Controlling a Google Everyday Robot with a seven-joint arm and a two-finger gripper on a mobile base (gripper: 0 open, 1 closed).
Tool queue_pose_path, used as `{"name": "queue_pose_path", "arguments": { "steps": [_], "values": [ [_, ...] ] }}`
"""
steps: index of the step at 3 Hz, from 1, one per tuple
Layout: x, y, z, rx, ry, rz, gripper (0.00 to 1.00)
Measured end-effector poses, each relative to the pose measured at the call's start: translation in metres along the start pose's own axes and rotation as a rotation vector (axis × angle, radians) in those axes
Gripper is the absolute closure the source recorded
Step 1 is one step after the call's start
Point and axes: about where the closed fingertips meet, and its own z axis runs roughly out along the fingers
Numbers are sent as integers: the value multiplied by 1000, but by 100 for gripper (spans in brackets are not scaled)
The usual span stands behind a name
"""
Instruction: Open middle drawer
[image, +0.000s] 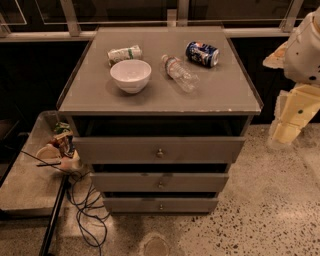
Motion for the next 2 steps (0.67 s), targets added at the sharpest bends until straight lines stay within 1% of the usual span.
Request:
{"name": "queue_pose_path", "arguments": {
  "steps": [1,2],
  "values": [
    [0,-1,0,1,-3,1,0],
    [5,-6,15,-12,-78,1,0]
  ]
}}
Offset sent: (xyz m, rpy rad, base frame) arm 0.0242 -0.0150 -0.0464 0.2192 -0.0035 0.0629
